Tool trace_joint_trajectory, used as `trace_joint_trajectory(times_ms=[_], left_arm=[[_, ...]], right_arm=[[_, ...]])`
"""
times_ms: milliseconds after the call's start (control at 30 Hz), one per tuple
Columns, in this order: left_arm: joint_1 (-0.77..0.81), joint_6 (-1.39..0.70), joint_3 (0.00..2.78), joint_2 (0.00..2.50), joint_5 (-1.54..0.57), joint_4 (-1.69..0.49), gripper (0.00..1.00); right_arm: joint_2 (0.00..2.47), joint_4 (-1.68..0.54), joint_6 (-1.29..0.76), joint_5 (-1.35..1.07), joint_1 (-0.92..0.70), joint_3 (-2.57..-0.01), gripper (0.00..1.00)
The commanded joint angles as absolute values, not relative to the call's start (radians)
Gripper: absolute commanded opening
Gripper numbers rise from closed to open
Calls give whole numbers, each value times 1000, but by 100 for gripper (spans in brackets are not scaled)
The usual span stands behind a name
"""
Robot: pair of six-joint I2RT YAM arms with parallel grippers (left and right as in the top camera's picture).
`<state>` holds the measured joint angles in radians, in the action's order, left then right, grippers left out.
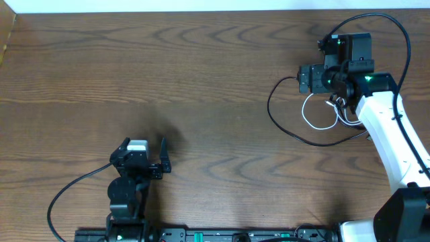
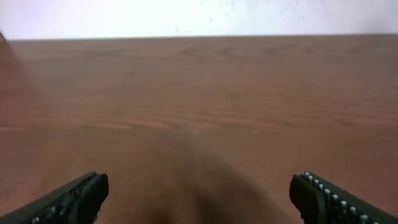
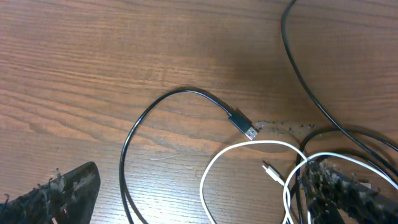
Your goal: Untangle cables
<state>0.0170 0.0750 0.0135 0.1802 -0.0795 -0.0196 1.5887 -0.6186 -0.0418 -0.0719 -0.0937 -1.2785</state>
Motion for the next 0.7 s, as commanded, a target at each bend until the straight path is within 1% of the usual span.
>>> trace_joint_trajectory(times_ms=[0, 300, 433, 533, 600, 667], left_arm=[[17, 63, 4, 220, -93, -64, 98], [17, 63, 4, 314, -93, -64, 98], [17, 63, 4, 357, -93, -64, 98], [17, 63, 4, 390, -93, -64, 98], [17, 63, 4, 413, -93, -64, 98], [17, 63, 4, 434, -93, -64, 98]], right_arm=[[1591, -621, -51, -74, -93, -1275, 99], [1591, -621, -51, -72, -93, -1275, 99], [1576, -630, -36, 26, -91, -1265, 99], [1512, -657, -36, 53, -93, -1249, 99], [1434, -681, -36, 50, -94, -1223, 99], [1350, -661, -36, 49, -93, -1176, 99]])
